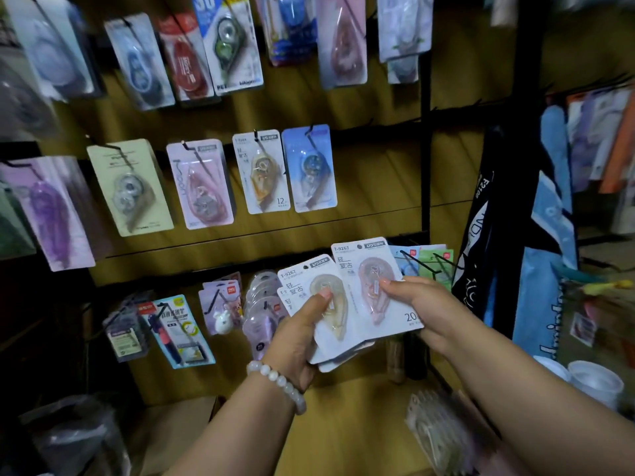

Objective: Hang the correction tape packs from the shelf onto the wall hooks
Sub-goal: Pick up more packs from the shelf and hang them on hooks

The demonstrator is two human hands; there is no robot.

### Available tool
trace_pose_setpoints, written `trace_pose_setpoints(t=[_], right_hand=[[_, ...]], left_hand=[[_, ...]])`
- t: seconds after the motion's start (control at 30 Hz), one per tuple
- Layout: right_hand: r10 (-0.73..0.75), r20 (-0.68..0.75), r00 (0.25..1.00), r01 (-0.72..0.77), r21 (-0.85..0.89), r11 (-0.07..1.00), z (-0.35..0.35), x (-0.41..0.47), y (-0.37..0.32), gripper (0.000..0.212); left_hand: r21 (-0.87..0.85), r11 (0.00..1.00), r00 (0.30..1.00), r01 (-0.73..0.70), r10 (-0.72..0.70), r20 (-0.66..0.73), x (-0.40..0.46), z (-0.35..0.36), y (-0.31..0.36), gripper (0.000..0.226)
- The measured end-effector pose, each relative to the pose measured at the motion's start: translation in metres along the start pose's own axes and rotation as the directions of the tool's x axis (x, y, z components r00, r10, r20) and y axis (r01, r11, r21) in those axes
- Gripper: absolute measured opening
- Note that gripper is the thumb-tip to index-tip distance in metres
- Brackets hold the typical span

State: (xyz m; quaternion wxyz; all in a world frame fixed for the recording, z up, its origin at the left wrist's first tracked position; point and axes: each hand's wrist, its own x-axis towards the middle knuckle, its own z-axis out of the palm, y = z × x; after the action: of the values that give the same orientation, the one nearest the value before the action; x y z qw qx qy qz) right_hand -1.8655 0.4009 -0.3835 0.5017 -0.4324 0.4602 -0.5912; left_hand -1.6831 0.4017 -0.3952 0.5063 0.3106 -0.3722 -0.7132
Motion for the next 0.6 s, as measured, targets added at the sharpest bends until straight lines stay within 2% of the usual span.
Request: trace_pose_setpoints(t=[0.23, 0.43, 0.6], right_hand=[[-0.183, -0.03, 0.983, 0.183, 0.008, 0.983, 0.002, 0.028, -0.062, 0.025], [-0.369, -0.078, 0.926, 0.372, 0.02, 0.928, 0.008, 0.055, -0.123, 0.021], [-0.403, -0.087, 0.911, 0.406, 0.011, 0.914, 0.015, 0.075, -0.141, 0.018]], left_hand=[[0.028, 0.999, 0.998, -0.02, 0.022, -0.06, 0.015, 0.021, 0.038, 0.029], [0.06, 0.998, 0.996, -0.005, 0.01, -0.092, 0.02, 0.032, 0.054, 0.029], [0.057, 0.998, 0.997, -0.003, 0.008, -0.073, 0.027, 0.032, 0.055, 0.041]])
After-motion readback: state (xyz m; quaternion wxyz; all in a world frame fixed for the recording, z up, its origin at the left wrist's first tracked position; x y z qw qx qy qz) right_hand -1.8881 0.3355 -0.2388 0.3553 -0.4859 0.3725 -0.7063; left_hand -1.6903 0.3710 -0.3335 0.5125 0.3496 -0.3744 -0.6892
